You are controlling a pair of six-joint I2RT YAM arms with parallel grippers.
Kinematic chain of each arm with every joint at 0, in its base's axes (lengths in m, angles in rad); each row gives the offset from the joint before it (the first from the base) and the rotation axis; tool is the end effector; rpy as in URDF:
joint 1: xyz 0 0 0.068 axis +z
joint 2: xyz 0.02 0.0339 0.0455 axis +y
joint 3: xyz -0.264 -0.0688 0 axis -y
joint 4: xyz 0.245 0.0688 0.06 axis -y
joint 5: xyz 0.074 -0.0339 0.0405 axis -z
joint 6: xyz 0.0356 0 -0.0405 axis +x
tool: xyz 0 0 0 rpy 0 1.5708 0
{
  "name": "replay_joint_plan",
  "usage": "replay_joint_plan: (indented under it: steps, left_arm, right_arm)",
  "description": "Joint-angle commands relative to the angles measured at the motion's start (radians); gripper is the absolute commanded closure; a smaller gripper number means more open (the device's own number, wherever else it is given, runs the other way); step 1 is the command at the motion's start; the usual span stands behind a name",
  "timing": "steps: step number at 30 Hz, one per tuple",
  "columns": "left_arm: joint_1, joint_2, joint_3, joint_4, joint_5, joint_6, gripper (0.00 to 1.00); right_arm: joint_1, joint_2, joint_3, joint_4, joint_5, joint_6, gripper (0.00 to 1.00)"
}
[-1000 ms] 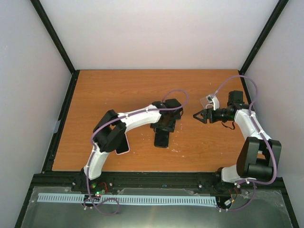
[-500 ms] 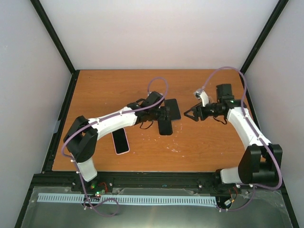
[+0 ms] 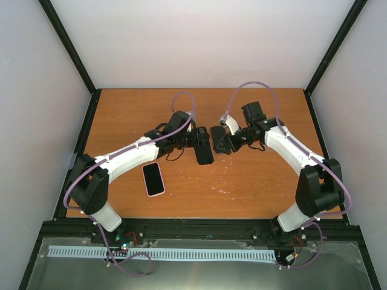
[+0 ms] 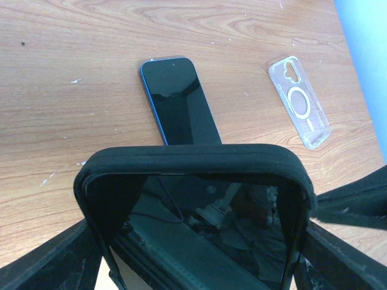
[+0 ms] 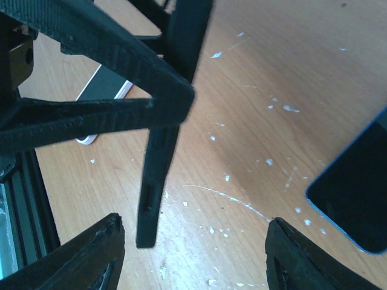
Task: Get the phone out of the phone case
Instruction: Pick up the phone at the center of the board, then remove the phone case from the phone.
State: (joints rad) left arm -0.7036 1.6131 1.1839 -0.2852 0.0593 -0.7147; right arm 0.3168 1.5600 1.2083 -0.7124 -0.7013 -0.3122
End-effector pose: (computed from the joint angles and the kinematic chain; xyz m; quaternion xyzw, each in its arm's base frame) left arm 0.2744 -0.2356 0.2581 0.0073 0.9094 -0.2907 0.2974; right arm 0.2940 0.1206 0.2609 -0.3631 0.8379 0.3331 0.2346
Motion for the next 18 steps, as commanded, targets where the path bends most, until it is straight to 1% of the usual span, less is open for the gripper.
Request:
replay_joint_plan:
  steps: [1,3,6,7,9,12,15,18]
  left_arm:
    - [0.003,-0.059,0.045,0.045,0.016,0.015,1.00]
    - [0.003,-0.087,0.026,0.071,-0.003,-0.006,1.00]
    - [0.003,-0.127,-0.011,0.114,-0.010,-0.077,1.00]
    - [0.002,-0.140,-0.032,0.158,-0.002,-0.097,1.00]
    - [-0.003,-0.160,-0.067,0.203,-0.006,-0.122,1.00]
    - [-0.011,-0.170,-0.080,0.214,-0.055,-0.130,1.00]
    - [-0.012,-0.178,-0.083,0.229,-0.072,-0.138,1.00]
    - [-0.011,-0.182,-0.073,0.218,-0.082,-0.141,1.00]
  right_arm:
    - [0.062,-0.002,0.016,0.050,0.053,0.054,0.37]
    - [0.079,-0.006,0.026,0.054,0.058,0.068,0.38]
    - [0.096,-0.015,0.024,0.076,0.081,0.107,0.41]
    - [0.104,-0.016,0.023,0.080,0.101,0.122,0.43]
    - [0.110,-0.015,0.031,0.075,0.084,0.131,0.45]
    - [0.114,-0.029,0.033,0.091,0.055,0.150,0.47]
    - [0.115,-0.042,0.033,0.106,0.033,0.167,0.50]
    - [0.115,-0.035,0.056,0.090,0.025,0.143,0.56]
